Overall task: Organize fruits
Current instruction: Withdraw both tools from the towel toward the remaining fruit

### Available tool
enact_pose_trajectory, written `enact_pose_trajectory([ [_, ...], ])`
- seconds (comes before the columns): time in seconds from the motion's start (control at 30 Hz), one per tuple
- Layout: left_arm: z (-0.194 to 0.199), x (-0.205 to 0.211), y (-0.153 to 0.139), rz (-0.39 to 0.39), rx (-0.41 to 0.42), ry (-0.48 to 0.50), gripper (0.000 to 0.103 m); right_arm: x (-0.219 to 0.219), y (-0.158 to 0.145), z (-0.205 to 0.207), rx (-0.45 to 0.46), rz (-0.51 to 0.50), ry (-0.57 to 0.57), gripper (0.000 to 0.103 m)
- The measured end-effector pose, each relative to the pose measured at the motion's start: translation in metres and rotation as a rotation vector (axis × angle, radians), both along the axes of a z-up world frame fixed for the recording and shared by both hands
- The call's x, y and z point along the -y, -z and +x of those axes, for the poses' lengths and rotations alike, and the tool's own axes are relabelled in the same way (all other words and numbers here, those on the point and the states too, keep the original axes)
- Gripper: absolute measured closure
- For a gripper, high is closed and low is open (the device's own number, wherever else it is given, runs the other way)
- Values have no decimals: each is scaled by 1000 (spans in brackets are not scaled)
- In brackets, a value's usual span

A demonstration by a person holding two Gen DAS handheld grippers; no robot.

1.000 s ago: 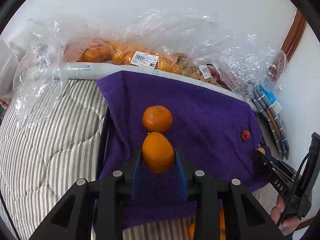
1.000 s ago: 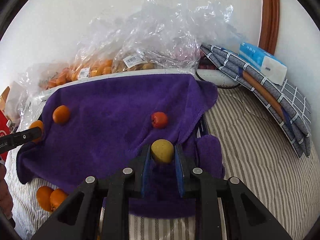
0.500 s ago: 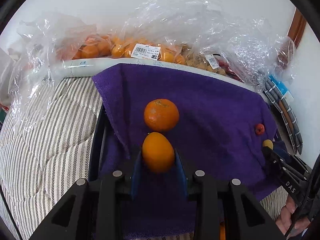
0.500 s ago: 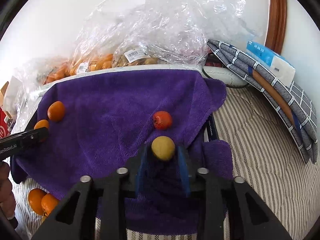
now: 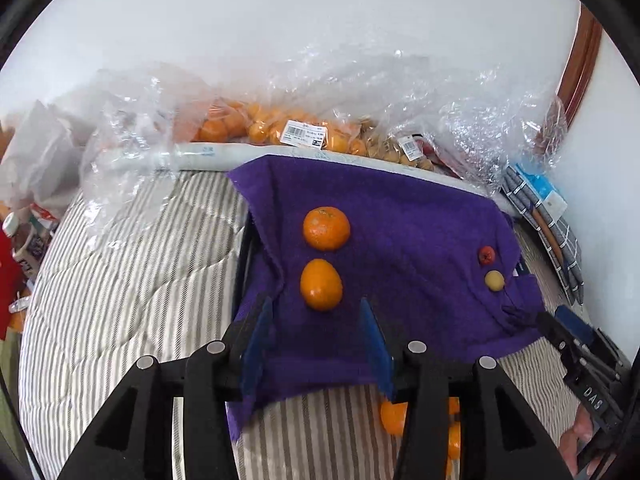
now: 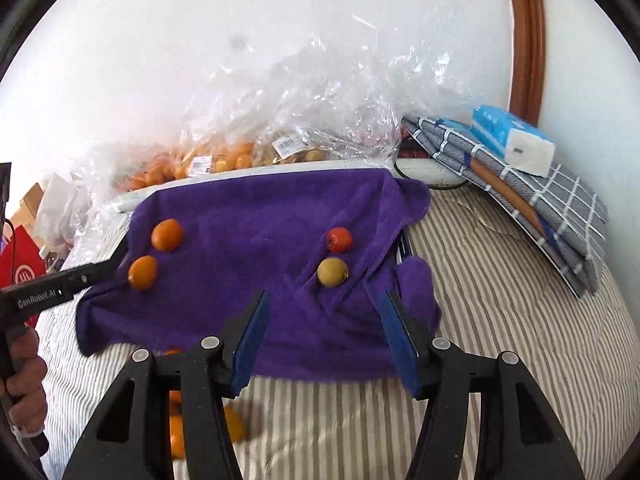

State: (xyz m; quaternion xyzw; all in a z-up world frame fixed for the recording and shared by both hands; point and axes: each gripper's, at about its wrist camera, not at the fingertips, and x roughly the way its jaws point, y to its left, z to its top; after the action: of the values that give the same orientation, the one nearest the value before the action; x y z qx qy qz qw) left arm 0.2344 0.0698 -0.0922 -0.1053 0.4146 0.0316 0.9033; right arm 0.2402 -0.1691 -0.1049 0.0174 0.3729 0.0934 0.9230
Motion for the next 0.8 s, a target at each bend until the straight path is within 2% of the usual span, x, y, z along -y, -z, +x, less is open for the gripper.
enact_pose_trajectory([
  [0.2, -41, -2, -15, 6, 44, -6, 59, -8, -3, -39, -42, 7, -37, 48],
  [0.4, -78, -9, -14, -20, 56, 14, 59, -27, 6, -71, -51, -37, -66, 58],
  [0.5, -85, -17, -5, -33, 37, 15, 59, -34, 11, -75, -79, -45, -74, 62],
  [0.8, -88, -38, 13, -63, 2, 0, 59, -52, 27, -63, -130, -11, -71, 62],
])
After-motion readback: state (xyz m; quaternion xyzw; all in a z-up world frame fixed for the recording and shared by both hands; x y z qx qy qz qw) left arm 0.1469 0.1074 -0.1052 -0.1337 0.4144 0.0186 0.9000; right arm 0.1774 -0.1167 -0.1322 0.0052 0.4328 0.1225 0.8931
